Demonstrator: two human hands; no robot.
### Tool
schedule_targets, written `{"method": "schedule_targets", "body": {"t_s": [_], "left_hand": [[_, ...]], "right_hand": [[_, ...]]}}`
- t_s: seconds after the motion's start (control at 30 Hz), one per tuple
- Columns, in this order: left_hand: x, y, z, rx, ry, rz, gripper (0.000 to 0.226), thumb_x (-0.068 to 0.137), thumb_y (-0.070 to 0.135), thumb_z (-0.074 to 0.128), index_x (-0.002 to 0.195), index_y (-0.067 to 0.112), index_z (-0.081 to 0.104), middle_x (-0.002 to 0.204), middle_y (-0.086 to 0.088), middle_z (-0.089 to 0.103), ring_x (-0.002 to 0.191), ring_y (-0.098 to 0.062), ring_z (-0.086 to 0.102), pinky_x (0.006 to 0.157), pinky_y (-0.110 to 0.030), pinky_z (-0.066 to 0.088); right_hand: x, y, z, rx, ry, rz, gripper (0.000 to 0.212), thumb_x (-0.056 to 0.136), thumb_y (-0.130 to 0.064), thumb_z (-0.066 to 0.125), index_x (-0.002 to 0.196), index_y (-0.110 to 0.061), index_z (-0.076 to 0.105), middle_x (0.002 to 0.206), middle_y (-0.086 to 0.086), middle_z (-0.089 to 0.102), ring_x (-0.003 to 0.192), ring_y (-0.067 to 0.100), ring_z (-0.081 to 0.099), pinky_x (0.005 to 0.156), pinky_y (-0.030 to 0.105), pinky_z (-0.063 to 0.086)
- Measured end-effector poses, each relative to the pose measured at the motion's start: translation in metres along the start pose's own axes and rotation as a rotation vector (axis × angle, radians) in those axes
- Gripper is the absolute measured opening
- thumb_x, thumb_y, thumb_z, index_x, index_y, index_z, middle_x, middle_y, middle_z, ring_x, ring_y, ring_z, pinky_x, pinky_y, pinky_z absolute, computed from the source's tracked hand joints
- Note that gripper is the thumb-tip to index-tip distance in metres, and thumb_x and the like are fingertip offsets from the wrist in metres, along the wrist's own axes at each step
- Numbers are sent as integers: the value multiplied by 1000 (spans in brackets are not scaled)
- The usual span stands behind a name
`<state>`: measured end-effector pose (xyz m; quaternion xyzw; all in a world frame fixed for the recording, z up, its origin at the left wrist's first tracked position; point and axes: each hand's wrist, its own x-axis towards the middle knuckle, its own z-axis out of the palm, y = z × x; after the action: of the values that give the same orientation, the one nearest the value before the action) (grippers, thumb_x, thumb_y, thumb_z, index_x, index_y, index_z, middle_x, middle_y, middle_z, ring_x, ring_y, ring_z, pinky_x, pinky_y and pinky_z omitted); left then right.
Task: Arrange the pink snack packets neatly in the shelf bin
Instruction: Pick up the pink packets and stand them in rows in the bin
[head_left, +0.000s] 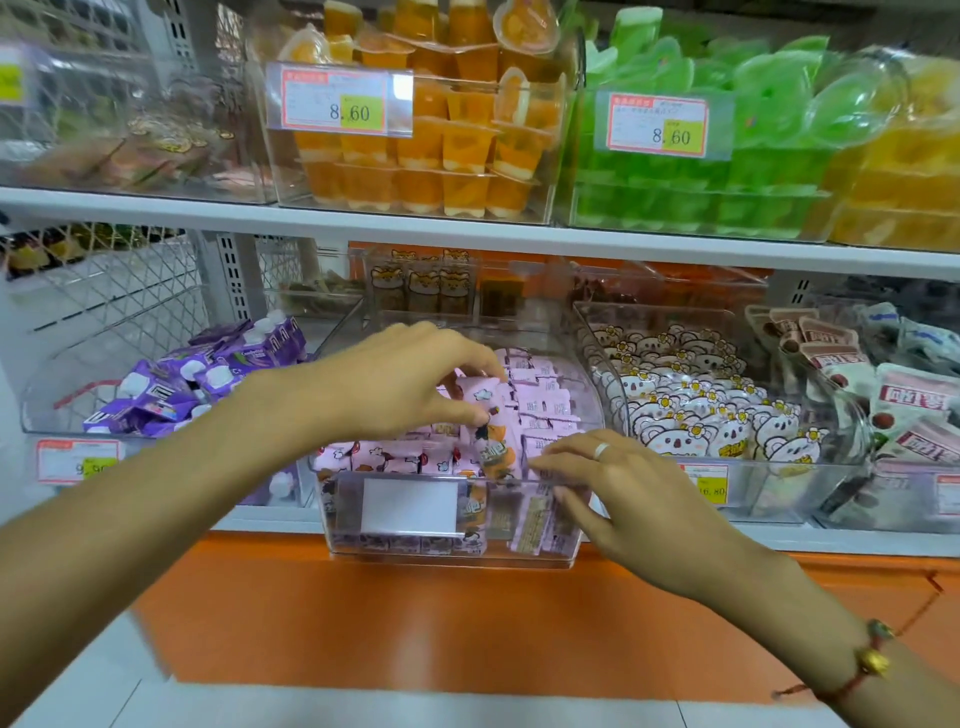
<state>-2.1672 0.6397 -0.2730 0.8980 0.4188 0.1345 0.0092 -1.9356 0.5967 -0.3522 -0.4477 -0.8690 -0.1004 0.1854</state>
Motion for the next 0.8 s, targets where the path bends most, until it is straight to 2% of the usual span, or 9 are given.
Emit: {"method": "schedule_targets", "body": {"t_s": [0.13, 0.23, 0.3, 0.37, 0.4, 0.47, 0.57, 0.67, 0.8], "left_hand": [[14, 13, 39, 35, -13, 31, 48, 88, 42, 61, 133, 30, 51, 132, 11, 51, 112, -8, 49, 85, -21, 35], [3, 15, 69, -134, 131, -49, 44, 86, 38, 66, 127, 32, 52, 121, 12, 54, 95, -3, 49, 85, -25, 47], [-10, 11, 81, -192, 248, -82, 36, 84, 44, 65, 117, 35, 54, 116, 17, 60, 95, 0, 56, 80, -22, 50], [-19, 9, 87, -107, 266, -46, 34, 87, 55, 51, 115, 36, 57, 110, 20, 61, 98, 2, 55, 74, -16, 42], [-21, 8, 89, -70, 257, -19, 41, 89, 61, 39, 116, 37, 57, 108, 21, 60, 98, 2, 53, 72, -15, 39], [-22, 8, 91, -27, 242, 0, 50, 90, 64, 26, 117, 37, 57, 108, 22, 58, 99, 2, 48, 71, -17, 34], [-22, 6, 91, -3, 256, 11, 33, 96, 50, 35, 118, 38, 56, 109, 21, 57, 100, -1, 49, 73, -16, 32], [-24, 1, 90, -6, 237, -10, 26, 98, 38, 44, 119, 39, 58, 105, 21, 57, 98, -1, 48, 66, -8, 26], [-22, -3, 88, -54, 246, -63, 29, 97, 28, 47, 119, 42, 59, 104, 24, 55, 98, 4, 42, 63, -7, 29]], "right_hand": [[3, -1, -1, 35, -8, 13, 31, 96, -28, 47, 125, -28, 59, 117, -12, 60, 110, 13, 51, 90, 27, 41], [7, -1, -6, 62, 17, 34, 25, 94, -24, 52, 116, -25, 65, 109, -9, 64, 101, 15, 55, 83, 29, 43], [11, 4, -11, 76, 135, 80, 17, 90, -16, 59, 104, -18, 69, 98, -4, 67, 92, 19, 58, 76, 32, 45], [16, 8, -16, 84, 243, 138, 13, 87, -11, 64, 96, -17, 70, 90, -2, 66, 85, 19, 57, 71, 32, 45], [18, 9, -17, 76, 233, 149, 11, 87, -15, 64, 96, -18, 70, 89, -2, 66, 85, 18, 55, 72, 32, 45], [23, 10, -15, 24, 100, 143, 18, 89, -33, 61, 101, -23, 70, 94, -4, 65, 89, 15, 48, 74, 30, 36], [31, 8, -8, -137, -75, 103, 36, 89, -55, 50, 109, -31, 65, 101, -10, 61, 97, 12, 42, 74, 28, 24], [32, 5, -2, -117, -67, 117, 37, 89, -57, 49, 110, -30, 62, 102, -10, 59, 98, 11, 48, 78, 26, 27], [31, 8, 1, 39, -47, 156, 30, 86, -54, 56, 101, -29, 60, 92, -11, 52, 87, 7, 42, 76, 25, 30]]}}
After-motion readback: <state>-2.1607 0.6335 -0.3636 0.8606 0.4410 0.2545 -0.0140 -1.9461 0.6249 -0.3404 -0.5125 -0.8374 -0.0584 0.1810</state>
